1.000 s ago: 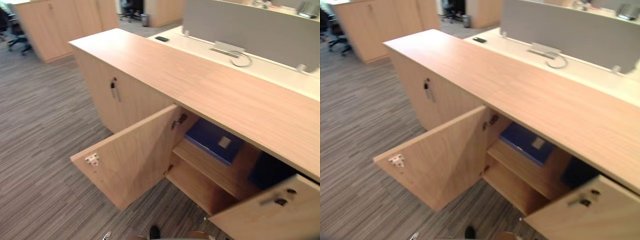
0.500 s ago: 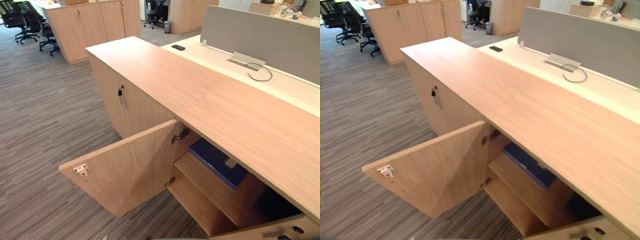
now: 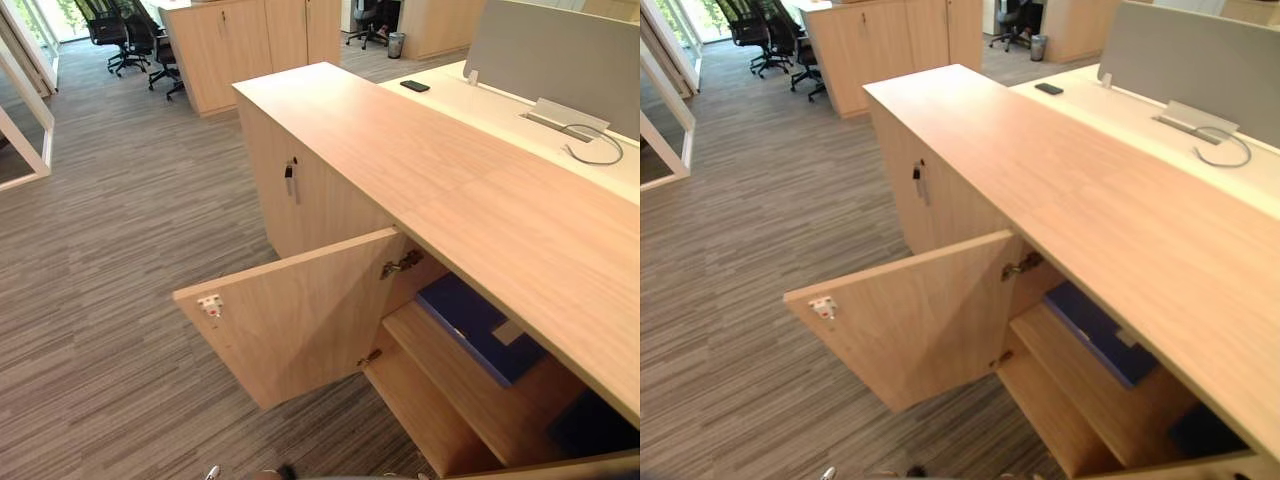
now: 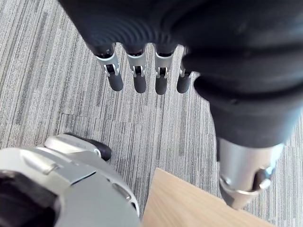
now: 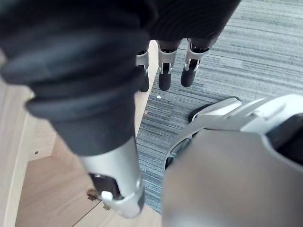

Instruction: Walk over to the cabinet, pick up the folder, carry it to the office cabinet, place the folder inside the office cabinet, then close the office cabinet door

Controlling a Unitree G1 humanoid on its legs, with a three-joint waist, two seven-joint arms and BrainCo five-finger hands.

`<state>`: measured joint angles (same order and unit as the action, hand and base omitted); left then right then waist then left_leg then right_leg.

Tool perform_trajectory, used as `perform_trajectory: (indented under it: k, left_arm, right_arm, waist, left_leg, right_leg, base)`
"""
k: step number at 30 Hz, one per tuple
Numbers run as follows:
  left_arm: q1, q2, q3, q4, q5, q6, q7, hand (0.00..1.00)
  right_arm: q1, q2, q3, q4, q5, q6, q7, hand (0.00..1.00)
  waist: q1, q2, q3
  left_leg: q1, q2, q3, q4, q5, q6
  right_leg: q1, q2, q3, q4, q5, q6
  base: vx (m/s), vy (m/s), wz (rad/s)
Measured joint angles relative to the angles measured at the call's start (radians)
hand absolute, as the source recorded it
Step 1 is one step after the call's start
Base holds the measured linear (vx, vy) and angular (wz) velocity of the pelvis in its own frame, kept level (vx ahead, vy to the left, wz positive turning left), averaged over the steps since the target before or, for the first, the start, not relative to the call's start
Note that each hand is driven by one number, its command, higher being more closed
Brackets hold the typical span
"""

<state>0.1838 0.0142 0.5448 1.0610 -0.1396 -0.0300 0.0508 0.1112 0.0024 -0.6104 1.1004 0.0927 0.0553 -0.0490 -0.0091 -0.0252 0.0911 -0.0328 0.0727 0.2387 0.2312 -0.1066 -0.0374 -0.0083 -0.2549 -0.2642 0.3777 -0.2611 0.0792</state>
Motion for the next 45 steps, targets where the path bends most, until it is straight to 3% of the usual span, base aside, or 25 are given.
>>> perform_trajectory:
  k: [4,8,13,22,27,35,37,38,40,43,45]
  left_arm:
    - [-0.004,0.009,-0.019,0.001,0.013,0.002,0.002,0.00]
    - [-0.012,0.003,-0.014,0.000,0.012,0.002,0.009,0.00]
    - [-0.020,-0.022,-0.008,0.002,0.064,0.002,0.009,0.00]
    - [-0.092,-0.011,-0.086,0.001,0.094,0.001,0.033,0.00]
    - [-0.105,-0.009,-0.120,-0.001,0.101,0.001,0.045,0.00]
    - [-0.152,0.040,-0.170,-0.073,0.072,-0.021,0.057,0.00]
    - [-0.171,0.072,-0.170,-0.073,0.068,-0.023,0.056,0.00]
    - [-0.191,0.103,-0.170,-0.073,0.072,-0.022,0.054,0.00]
    - [-0.217,0.150,-0.184,-0.085,0.082,-0.021,0.050,0.00]
    - [-0.257,0.196,-0.230,-0.103,0.094,-0.021,0.042,0.00]
    - [-0.265,0.211,-0.232,-0.103,0.096,-0.021,0.039,0.00]
  right_arm:
    - [0.003,-0.001,-0.059,0.006,0.003,0.000,0.001,0.00]
    - [0.018,-0.003,-0.118,0.019,0.005,-0.001,-0.004,0.00]
    - [0.002,-0.014,-0.079,0.009,0.002,-0.002,-0.013,0.00]
    - [-0.008,-0.022,0.046,-0.009,0.005,-0.009,-0.033,0.00]
    - [-0.004,-0.018,0.041,-0.005,0.006,-0.008,-0.033,0.00]
    - [-0.003,-0.013,-0.025,0.016,0.010,-0.006,-0.033,0.00]
    - [-0.006,-0.011,-0.030,0.022,0.009,-0.004,-0.032,0.00]
    - [-0.008,-0.008,-0.036,0.028,0.009,0.000,-0.030,0.00]
    - [-0.009,-0.022,-0.034,0.032,0.006,0.004,-0.025,0.00]
    - [-0.035,-0.037,0.014,-0.008,0.009,0.005,-0.024,0.00]
    - [-0.059,-0.027,0.025,-0.041,0.017,0.004,-0.026,0.00]
  waist:
    - [-0.006,0.015,-0.002]
    - [-0.013,0.030,-0.004]
    - [-0.015,0.065,-0.024]
    - [-0.007,0.056,-0.027]
    - [-0.002,0.048,-0.045]
    - [-0.004,0.048,-0.046]
    - [-0.004,0.034,-0.036]
    - [-0.005,0.023,-0.021]
    - [-0.003,0.031,0.008]
    - [0.005,0.050,0.046]
    - [0.013,0.033,0.054]
  left_leg:
    - [-0.011,-0.086,0.020,-0.092,0.046,0.036]
    - [-0.020,-0.130,-0.001,-0.125,0.076,0.056]
    - [-0.020,-0.107,0.036,-0.156,0.076,0.047]
    - [0.023,-0.054,0.104,-0.229,0.084,0.032]
    - [0.079,-0.038,0.153,-0.318,0.137,0.015]
    - [0.104,-0.011,0.167,-0.318,0.155,-0.007]
    - [0.079,0.001,0.171,-0.254,0.134,-0.006]
    - [0.020,0.029,0.159,-0.120,0.073,-0.006]
    - [-0.067,0.099,0.143,0.100,-0.031,-0.007]
    - [-0.173,0.188,0.154,0.319,-0.136,0.005]
    - [-0.193,0.194,0.213,0.323,-0.145,0.020]
  right_leg:
    - [-0.045,-0.046,0.041,-0.018,0.003,0.008]
    - [-0.043,-0.086,0.025,-0.062,0.050,0.076]
    - [-0.035,-0.058,0.029,-0.164,0.130,0.089]
    - [-0.033,0.018,0.053,-0.223,0.261,0.046]
    - [-0.036,0.058,0.100,-0.258,0.261,0.046]
    - [-0.003,0.091,0.111,-0.288,0.243,0.027]
    - [-0.004,0.092,0.123,-0.288,0.243,0.027]
    - [-0.006,0.092,0.124,-0.279,0.243,0.026]
    - [-0.008,0.115,0.122,-0.263,0.243,0.026]
    - [-0.063,0.150,0.133,-0.228,0.241,0.038]
    - [-0.109,0.121,0.105,-0.236,0.241,0.040]
  base:
    - [0.02,0.230,0.03]
    - [0.07,0.152,0.24]
    - [0.03,0.018,-0.21]
    - [0.01,0.033,-0.29]
    - [0.02,-0.022,-0.32]
    - [-0.02,-0.062,-0.09]
    - [-0.07,-0.045,-0.04]
    - [-0.10,-0.063,0.03]
    - [-0.16,-0.030,-0.08]
    - [-0.24,0.101,-0.36]
    - [-0.21,0.198,-0.87]
